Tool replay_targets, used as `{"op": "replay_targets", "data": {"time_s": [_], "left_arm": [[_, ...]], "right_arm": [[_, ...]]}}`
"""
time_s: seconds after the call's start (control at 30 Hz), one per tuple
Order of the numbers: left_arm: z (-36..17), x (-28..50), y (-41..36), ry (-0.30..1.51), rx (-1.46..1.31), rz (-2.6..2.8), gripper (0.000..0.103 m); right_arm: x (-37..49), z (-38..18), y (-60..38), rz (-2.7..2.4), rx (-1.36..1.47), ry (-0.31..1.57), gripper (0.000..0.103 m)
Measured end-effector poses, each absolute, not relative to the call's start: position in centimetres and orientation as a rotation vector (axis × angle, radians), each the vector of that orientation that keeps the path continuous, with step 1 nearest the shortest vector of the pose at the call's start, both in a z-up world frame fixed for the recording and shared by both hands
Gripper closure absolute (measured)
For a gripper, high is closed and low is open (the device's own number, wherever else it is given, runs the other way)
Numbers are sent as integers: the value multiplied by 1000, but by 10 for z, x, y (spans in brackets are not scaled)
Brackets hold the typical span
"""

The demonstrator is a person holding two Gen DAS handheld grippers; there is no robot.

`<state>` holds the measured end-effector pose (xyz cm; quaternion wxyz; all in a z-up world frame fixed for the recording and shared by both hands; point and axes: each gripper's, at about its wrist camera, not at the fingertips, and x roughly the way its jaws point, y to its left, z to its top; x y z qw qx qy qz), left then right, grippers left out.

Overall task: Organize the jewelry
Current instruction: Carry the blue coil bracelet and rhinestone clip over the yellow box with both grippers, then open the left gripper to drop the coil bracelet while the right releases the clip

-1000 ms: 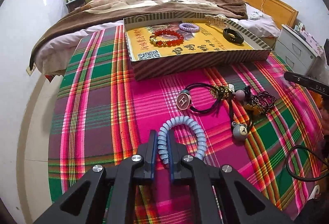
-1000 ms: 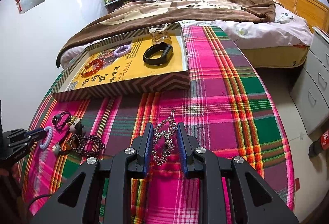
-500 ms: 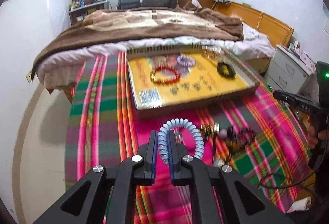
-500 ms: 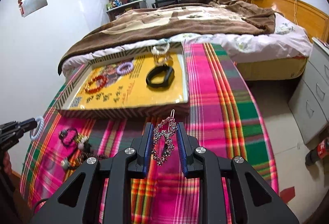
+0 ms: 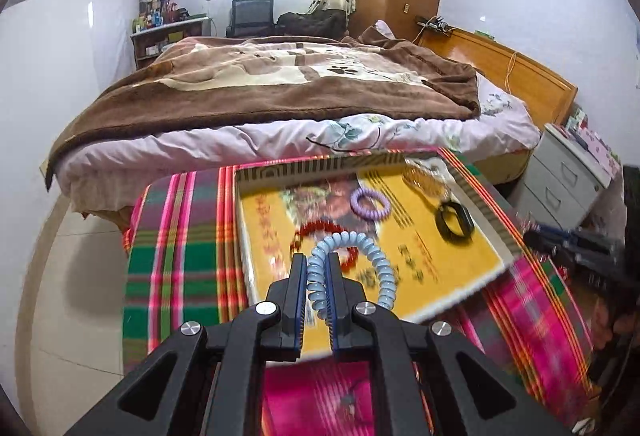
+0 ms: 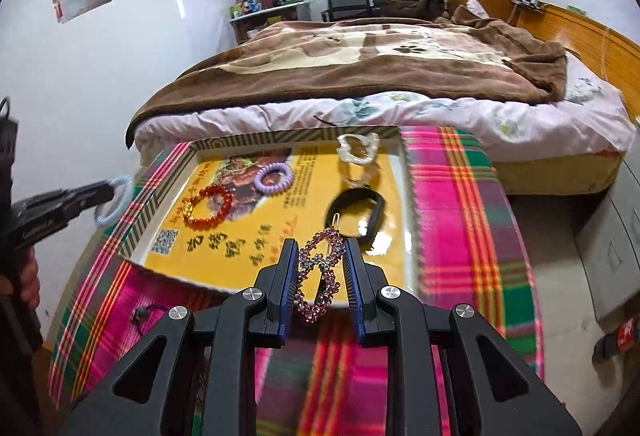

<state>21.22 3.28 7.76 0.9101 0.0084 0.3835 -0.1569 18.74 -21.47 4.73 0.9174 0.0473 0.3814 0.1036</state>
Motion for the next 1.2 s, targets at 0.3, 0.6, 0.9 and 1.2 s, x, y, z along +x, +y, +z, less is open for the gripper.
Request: {"op": "replay_targets", "data": {"time_s": [0.3, 0.6, 0.9, 1.2], "left_arm": [[54, 293, 29, 848, -38, -295, 94], [16, 348, 17, 948, -54, -270, 94], [-9, 369, 16, 1002, -73, -222, 94], [-15, 375, 17, 1022, -85, -216, 94]], "right_arm": [[243, 21, -182, 256, 69, 859, 79], [274, 1, -160, 281, 19, 916, 79], [286, -12, -150, 279, -11, 952, 79], [292, -18, -150, 264, -7, 969, 79]]}}
